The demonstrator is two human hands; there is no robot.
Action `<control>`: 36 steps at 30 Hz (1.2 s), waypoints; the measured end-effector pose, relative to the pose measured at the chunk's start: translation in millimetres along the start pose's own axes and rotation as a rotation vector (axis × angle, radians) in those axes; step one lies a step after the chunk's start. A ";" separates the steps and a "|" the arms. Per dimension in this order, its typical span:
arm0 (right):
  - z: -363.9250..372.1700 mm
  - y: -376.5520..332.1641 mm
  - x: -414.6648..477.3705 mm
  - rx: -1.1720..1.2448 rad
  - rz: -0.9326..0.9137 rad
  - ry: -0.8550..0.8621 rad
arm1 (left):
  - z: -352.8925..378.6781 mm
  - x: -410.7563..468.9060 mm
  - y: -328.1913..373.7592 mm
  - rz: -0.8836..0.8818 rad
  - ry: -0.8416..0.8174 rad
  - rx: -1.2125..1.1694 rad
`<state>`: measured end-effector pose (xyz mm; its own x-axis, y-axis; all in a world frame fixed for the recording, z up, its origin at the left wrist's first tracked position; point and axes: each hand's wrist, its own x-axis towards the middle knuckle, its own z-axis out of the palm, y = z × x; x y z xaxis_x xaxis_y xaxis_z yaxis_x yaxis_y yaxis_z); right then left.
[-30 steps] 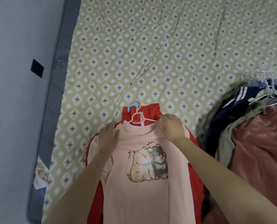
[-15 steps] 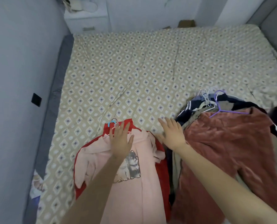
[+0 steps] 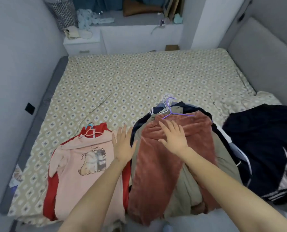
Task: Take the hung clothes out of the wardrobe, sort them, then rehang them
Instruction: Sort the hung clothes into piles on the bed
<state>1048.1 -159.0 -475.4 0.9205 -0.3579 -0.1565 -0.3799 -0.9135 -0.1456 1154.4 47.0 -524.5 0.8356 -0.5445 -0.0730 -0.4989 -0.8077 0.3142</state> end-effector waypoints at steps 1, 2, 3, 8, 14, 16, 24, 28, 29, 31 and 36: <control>-3.7 8.1 -8.7 0.003 -0.002 -0.003 | 1.1 -3.4 12.7 0.000 -0.018 0.006; -6.8 16.0 -16.3 -0.002 -0.004 -0.004 | 2.4 -6.0 24.9 0.001 -0.036 0.014; -9.0 23.4 -23.3 -0.013 -0.003 -0.004 | 3.8 -8.4 35.9 0.003 -0.045 0.016; -15.2 53.9 -40.1 -0.013 0.068 -0.057 | 3.4 -11.3 73.8 0.022 -0.053 0.000; -9.5 81.6 -30.8 -0.002 0.152 -0.099 | 18.7 5.6 84.4 0.005 -0.039 -0.015; -7.8 92.2 -26.2 -0.002 0.184 -0.106 | 23.1 14.3 86.2 -0.021 -0.081 -0.030; -6.5 124.2 -5.4 0.023 0.240 -0.132 | 29.8 44.0 88.2 -0.038 -0.145 -0.006; -6.0 136.8 14.7 0.026 0.214 -0.144 | 38.0 63.6 94.6 -0.046 -0.167 0.001; -5.3 141.0 21.1 0.026 0.204 -0.146 | 41.6 69.3 96.8 -0.050 -0.170 -0.012; -2.3 151.5 35.1 0.027 0.185 -0.148 | 49.2 80.2 102.9 -0.066 -0.175 -0.017; 13.8 185.2 71.5 0.065 0.152 -0.192 | 75.6 109.6 121.7 -0.121 -0.224 0.004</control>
<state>1042.3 -351.1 -527.1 0.8204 -0.4416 -0.3633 -0.5237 -0.8353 -0.1674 1167.9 -128.1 -565.8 0.8175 -0.4801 -0.3181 -0.3997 -0.8706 0.2868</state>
